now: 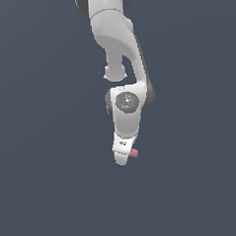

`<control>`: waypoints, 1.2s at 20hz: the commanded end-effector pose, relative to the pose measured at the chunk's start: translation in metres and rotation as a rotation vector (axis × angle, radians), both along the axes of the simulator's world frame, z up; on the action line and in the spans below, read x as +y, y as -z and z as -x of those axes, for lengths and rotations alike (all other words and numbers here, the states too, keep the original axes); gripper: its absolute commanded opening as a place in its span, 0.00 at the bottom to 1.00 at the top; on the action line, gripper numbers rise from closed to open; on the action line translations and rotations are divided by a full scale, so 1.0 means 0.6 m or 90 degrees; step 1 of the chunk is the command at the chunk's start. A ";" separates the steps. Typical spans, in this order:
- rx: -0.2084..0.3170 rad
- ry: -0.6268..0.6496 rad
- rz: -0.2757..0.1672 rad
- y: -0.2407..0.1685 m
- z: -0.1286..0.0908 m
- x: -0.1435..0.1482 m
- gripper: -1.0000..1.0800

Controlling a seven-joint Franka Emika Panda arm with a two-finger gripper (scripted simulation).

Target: Pick up the object and move it to a goal position.

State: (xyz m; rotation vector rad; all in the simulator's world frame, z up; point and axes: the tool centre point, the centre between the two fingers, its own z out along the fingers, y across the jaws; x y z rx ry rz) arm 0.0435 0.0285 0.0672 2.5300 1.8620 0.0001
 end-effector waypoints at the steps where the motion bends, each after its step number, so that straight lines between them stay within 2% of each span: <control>1: 0.000 0.000 0.000 0.008 0.001 0.000 0.96; 9: 0.000 -0.003 0.000 0.072 0.002 0.001 0.96; 14: 0.000 -0.003 0.000 0.082 0.000 0.001 0.96; 15: 0.000 -0.003 0.000 0.082 0.000 0.001 0.00; 24: 0.000 -0.003 0.000 0.082 0.000 0.001 0.00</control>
